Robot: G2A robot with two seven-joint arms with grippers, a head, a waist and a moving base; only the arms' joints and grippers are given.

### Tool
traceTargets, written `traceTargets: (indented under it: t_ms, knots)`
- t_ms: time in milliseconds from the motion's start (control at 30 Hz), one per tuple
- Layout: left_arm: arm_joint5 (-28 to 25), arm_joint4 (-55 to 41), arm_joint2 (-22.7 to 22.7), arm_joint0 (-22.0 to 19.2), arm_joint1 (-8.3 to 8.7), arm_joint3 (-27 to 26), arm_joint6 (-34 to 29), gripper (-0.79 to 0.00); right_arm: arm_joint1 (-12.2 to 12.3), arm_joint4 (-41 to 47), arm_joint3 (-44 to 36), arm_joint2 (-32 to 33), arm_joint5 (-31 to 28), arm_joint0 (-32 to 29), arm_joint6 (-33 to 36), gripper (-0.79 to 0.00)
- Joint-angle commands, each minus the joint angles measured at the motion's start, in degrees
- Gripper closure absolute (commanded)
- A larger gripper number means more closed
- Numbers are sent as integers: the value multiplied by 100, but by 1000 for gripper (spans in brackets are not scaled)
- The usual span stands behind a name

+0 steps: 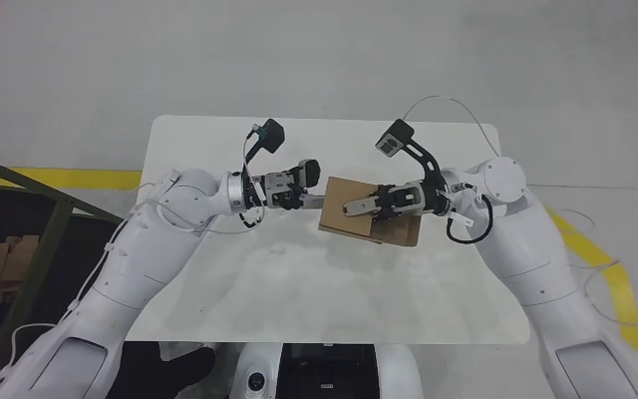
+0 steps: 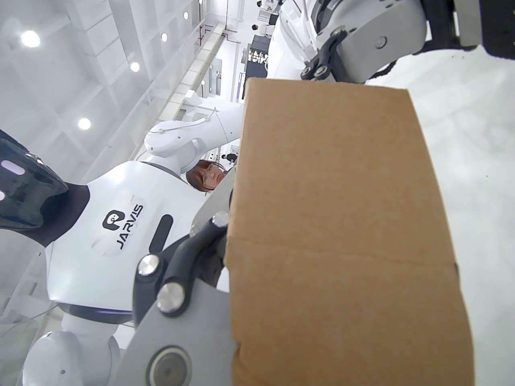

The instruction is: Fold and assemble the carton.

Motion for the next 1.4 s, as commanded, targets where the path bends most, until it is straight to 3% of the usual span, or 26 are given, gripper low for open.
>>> traceTargets:
  t_ms: [0, 600, 1000, 1367]
  knots:
    - [4, 6, 11, -8, -6, -10, 0, -785, -2, 9, 4, -2, 1, 2, 1, 0]
    - [53, -73, 40, -38, -53, -89, 27, -785, -15, 11, 8, 1, 4, -2, 23, 0]
    - [50, 257, -400, 129, 16, 78, 309, -785, -6, -142, 172, 13, 86, -9, -13, 0]
    - [-702, 1220, -919, 389, 76, 223, 1169, -785, -121, -479, 1291, -393, 251, 262, -250, 0]
